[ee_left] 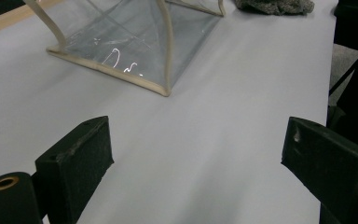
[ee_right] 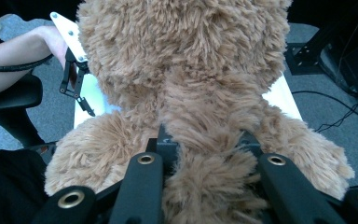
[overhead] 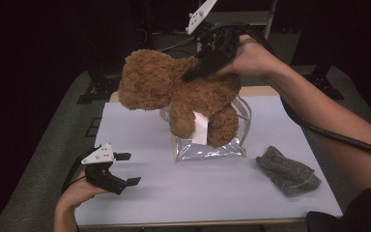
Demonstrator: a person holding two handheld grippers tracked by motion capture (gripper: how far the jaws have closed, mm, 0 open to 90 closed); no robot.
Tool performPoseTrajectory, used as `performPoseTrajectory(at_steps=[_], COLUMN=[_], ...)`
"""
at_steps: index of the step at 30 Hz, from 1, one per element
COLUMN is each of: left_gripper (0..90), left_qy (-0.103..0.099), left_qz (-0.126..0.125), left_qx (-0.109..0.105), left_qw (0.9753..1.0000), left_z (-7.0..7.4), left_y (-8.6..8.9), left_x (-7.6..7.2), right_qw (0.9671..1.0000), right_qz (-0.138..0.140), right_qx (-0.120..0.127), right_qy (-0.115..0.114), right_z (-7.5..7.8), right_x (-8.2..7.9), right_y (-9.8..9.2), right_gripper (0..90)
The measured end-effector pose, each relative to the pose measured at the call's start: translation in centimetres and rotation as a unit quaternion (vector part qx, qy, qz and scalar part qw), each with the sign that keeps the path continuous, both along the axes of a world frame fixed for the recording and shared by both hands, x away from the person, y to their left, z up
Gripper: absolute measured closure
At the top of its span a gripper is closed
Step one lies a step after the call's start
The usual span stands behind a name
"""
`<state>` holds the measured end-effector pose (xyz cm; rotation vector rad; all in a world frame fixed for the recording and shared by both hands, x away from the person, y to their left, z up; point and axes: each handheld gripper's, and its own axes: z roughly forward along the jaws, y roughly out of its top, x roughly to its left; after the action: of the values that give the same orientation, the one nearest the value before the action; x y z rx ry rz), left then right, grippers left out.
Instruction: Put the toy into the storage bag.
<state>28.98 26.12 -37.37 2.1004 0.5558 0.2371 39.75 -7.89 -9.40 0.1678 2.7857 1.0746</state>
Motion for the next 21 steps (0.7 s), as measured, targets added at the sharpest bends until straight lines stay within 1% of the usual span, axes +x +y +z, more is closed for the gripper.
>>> performPoseTrajectory(at_steps=[4, 7, 9, 11, 15, 17, 21], left_gripper=[7.5, 7.5, 7.5, 7.5, 7.5, 7.5, 7.5], left_qy=[0.004, 0.002, 0.001, 0.001, 0.003, 0.007, 0.005], left_qz=[0.004, 0.005, 0.007, 0.008, 0.008, 0.007, 0.009], left_qx=[0.006, 0.002, 0.0, 0.0, 0.001, 0.002, -0.001], left_qw=[1.0, 1.0, 1.0, 1.0, 1.0, 1.0, 1.0], left_z=[-0.3, -0.2, -0.1, -0.1, -0.2, -0.3, -0.2], left_y=[0.1, 0.2, 0.3, 0.3, 0.5, 0.5, 0.6], left_x=[0.1, 0.0, 0.0, 0.0, 0.0, 0.0, 0.0], right_qw=[1.0, 1.0, 0.9999, 0.9999, 0.9998, 0.9998, 0.9996], right_qz=[0.001, -0.004, -0.005, -0.01, -0.017, -0.019, -0.024], right_qx=[0.001, 0.001, -0.003, -0.006, -0.003, -0.004, -0.004], right_qy=[0.007, 0.009, 0.011, 0.008, 0.009, 0.009, 0.015], right_z=[0.1, 0.2, 0.3, 0.4, 0.5, 0.5, 0.0], right_x=[1.3, 2.3, 2.9, 3.4, 4.4, 4.9, 6.0], right_y=[0.5, 0.8, 1.0, 1.1, 1.0, 1.0, 1.0], right_gripper=[70.6, 70.6, 70.5, 70.4, 70.4, 70.4, 70.4])
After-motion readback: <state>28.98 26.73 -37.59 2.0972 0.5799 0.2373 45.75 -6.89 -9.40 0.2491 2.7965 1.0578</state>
